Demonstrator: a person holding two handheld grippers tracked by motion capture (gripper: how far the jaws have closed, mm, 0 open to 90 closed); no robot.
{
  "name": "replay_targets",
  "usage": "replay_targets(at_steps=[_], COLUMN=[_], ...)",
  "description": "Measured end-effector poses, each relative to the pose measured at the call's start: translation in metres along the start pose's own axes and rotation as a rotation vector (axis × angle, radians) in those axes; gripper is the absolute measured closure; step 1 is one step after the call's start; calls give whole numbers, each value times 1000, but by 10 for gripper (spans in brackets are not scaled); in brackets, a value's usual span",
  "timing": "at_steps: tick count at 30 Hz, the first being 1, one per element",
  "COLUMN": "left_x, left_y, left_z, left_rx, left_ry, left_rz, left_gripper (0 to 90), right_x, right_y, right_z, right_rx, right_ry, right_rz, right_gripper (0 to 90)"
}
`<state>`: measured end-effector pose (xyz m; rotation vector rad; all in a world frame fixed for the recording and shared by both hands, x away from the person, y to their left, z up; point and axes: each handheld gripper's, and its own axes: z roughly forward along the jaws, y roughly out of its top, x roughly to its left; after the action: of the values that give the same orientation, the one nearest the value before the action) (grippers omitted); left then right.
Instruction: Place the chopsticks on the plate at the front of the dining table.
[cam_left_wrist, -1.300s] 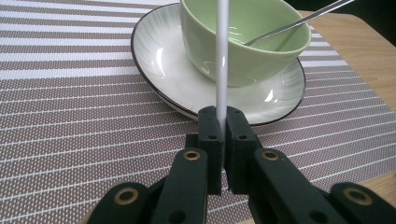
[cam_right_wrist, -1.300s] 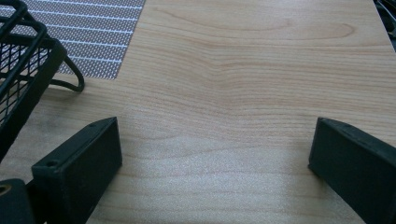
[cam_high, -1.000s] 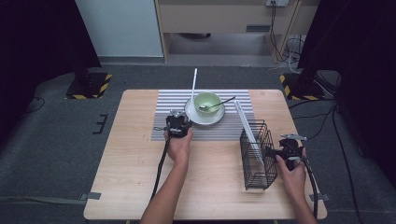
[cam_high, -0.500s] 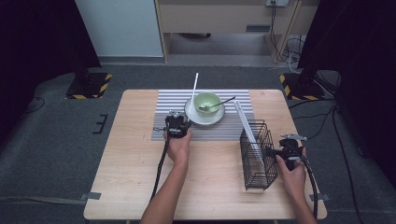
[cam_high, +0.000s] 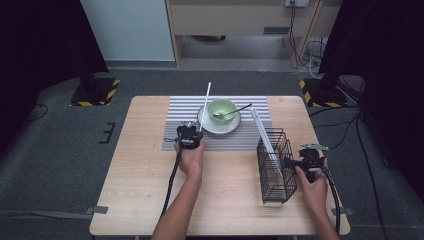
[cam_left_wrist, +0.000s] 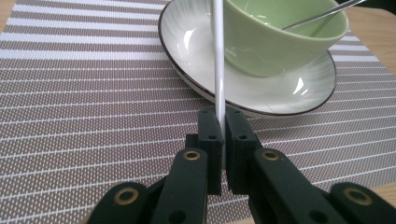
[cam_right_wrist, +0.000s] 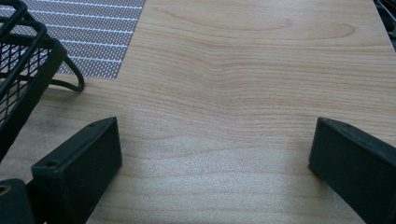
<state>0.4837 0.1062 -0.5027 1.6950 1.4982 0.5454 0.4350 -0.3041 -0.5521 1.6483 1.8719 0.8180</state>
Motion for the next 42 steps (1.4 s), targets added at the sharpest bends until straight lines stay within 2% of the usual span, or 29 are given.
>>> replay_targets(at_steps=[24,26,42], left_x=[3,3,-2], left_y=[-8,-10,-14], left_z=[7,8,14], left_rx=[24,27,54], left_ry=[16,16,18], left_rz=[-17,-27,-26], left_gripper=[864,864,864], right_x=[0,0,0], right_y=[0,0,0], right_z=[0,0,0], right_rx=[0,0,0], right_ry=[0,0,0], right_rz=[0,0,0], right_gripper=[25,25,25])
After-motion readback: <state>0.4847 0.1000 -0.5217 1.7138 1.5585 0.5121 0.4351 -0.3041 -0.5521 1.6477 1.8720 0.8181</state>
